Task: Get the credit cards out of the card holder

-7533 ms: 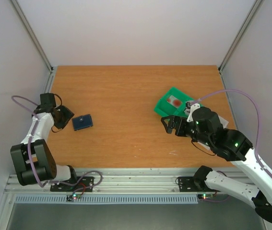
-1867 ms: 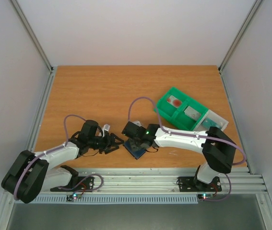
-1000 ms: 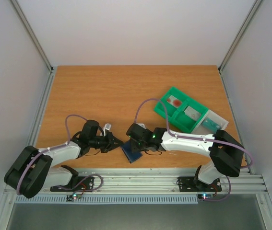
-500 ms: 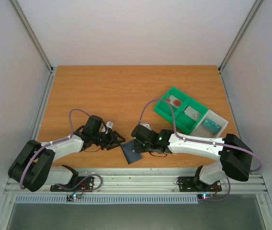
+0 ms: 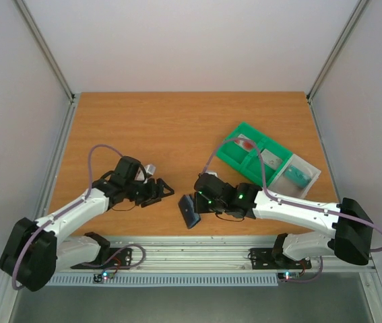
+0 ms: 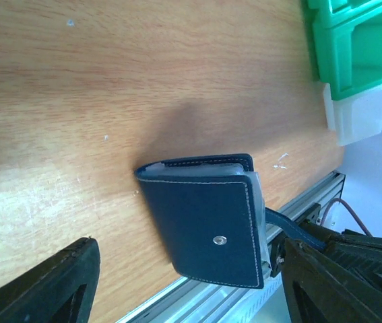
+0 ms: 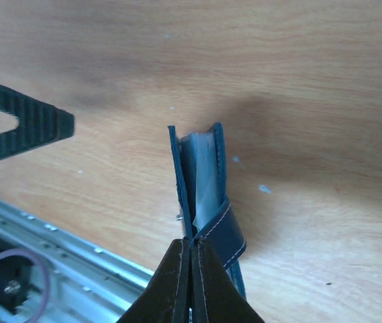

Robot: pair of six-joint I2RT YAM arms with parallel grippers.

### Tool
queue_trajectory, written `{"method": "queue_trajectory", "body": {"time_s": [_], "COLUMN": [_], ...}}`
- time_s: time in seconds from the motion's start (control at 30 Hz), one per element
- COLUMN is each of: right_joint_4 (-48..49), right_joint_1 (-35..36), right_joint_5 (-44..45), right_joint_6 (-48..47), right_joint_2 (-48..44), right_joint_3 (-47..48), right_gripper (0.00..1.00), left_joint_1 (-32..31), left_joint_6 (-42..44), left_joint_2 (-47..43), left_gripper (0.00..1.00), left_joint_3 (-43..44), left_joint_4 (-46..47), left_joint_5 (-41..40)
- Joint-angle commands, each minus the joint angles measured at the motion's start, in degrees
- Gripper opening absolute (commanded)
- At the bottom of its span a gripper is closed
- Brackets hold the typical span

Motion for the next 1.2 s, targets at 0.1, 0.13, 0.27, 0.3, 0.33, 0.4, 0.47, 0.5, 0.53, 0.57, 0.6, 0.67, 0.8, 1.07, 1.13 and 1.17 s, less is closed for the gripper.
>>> {"method": "queue_trajectory", "body": {"time_s": [0.1, 0.13, 0.27, 0.3, 0.33, 0.4, 0.47, 0.5, 0.53, 0.57, 0.6, 0.67, 0.8, 1.07, 1.13, 1.17], "right_joint_4": [7.08, 7.27, 7.40, 6.81, 6.03, 4.51, 3.16, 2.48, 1.81, 1.07, 0.09, -1.70, -2.78, -1.19, -0.42, 0.01], "right_joint_1": [-0.25, -0.25, -0.25, -0.25, -0.25, -0.25, -0.25, -0.26, -0.25, -0.25, -0.30, -0.25, -0.34, -0.77, -0.91, -0.94], "right_joint_5": [-6.77, -6.99, -6.64, -6.13, -5.69, -3.77, -2.43, -1.73, -0.91, 0.00, 1.30, 3.22, 6.01, 8.26, 8.28, 8.33], "right_joint_6": [4.44, 4.58, 4.36, 4.27, 4.19, 3.97, 3.62, 3.33, 3.03, 2.59, 2.31, 1.88, 1.87, 3.67, 4.23, 4.36], "right_joint_2": [-1.56, -1.48, -1.11, -1.07, -1.09, -1.46, -1.86, -2.09, -2.34, -2.48, -2.52, -2.42, -2.76, 0.31, 1.19, 1.43], "right_joint_3": [0.51, 0.51, 0.41, 0.42, 0.43, 0.36, 0.30, 0.27, 0.19, 0.16, 0.09, -0.31, -2.67, -8.05, -9.07, -9.55], "right_gripper": [0.01, 0.01, 0.01, 0.01, 0.01, 0.01, 0.01, 0.01, 0.01, 0.01, 0.01, 0.01, 0.01, 0.01, 0.01, 0.01], "left_joint_1": [-0.31, -0.31, -0.31, -0.27, -0.30, -0.31, -0.31, -0.31, -0.31, -0.31, -0.31, -0.31, -0.31, -0.27, -0.31, -0.31], "left_joint_6": [0.67, 0.59, -0.73, -1.08, -1.59, -2.10, -2.32, -2.34, -2.22, -2.13, -2.01, -1.78, -1.56, -0.91, -1.22, -1.41], "left_joint_2": [-4.03, -4.19, -4.28, -4.14, -3.98, -3.57, -3.15, -2.78, -2.48, -2.03, -1.35, -0.58, -0.17, 0.13, 0.29, 0.36], "left_gripper": [0.76, 0.75, 0.74, 0.74, 0.73, 0.73, 0.71, 0.70, 0.69, 0.68, 0.67, 0.64, 0.60, 0.56, 0.55, 0.54], "left_joint_3": [-3.91, -4.66, -7.60, -8.29, -8.77, -9.46, -9.92, -9.98, -10.06, -10.17, -10.18, -10.04, -10.01, -10.14, -10.54, -10.69], "left_joint_4": [-0.84, -0.49, 2.64, 3.36, 4.09, 5.12, 5.63, 5.76, 6.03, 6.24, 6.37, 6.31, 5.71, 4.30, 4.89, 5.14], "left_joint_5": [2.70, 2.85, 3.59, 3.66, 3.79, 3.70, 3.44, 3.29, 3.19, 3.07, 2.93, 2.75, 1.78, 0.75, 0.93, 0.86]}}
